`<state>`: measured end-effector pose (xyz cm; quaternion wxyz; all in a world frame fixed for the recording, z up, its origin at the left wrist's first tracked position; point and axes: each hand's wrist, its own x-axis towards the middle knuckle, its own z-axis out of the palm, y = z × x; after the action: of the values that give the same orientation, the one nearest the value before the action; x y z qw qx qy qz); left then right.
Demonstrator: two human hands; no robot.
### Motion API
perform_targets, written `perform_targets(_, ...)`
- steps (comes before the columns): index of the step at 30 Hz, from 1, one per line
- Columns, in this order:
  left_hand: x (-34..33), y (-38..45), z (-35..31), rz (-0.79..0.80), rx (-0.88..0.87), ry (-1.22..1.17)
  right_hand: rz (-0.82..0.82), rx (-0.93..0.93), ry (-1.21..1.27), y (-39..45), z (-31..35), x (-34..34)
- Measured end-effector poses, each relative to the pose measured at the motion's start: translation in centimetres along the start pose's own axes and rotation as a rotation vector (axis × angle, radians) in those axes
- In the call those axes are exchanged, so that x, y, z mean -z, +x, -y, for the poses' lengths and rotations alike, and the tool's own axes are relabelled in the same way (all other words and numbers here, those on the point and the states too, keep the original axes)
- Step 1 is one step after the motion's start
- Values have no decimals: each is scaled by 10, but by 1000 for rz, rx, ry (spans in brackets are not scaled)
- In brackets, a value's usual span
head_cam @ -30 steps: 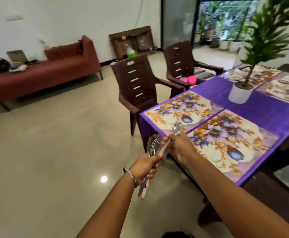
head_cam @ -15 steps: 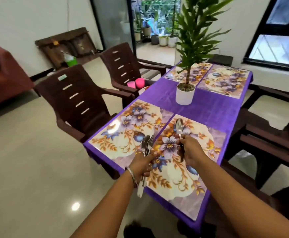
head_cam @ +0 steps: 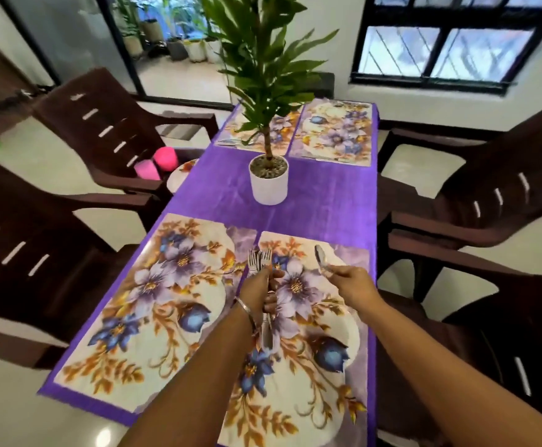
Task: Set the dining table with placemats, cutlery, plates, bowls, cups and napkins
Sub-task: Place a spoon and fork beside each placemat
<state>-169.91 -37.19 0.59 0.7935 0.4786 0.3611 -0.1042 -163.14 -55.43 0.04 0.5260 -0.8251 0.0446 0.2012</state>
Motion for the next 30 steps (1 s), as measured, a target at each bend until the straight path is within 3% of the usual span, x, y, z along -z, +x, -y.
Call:
perform_targets(8, -7, 59, 7, 24, 111, 37, -94, 113, -584, 54, -17, -6)
perform_targets(13, -4, 76, 13, 73, 186, -120, -98, 189, -720, 73, -25, -9)
perform_targets(22, -1, 87, 15, 109, 217, -103, -161, 388, -512, 91, -38, -27)
perform_targets(30, -1, 90, 16, 97, 216, -97, -153, 321, -282, 99, -28, -28)
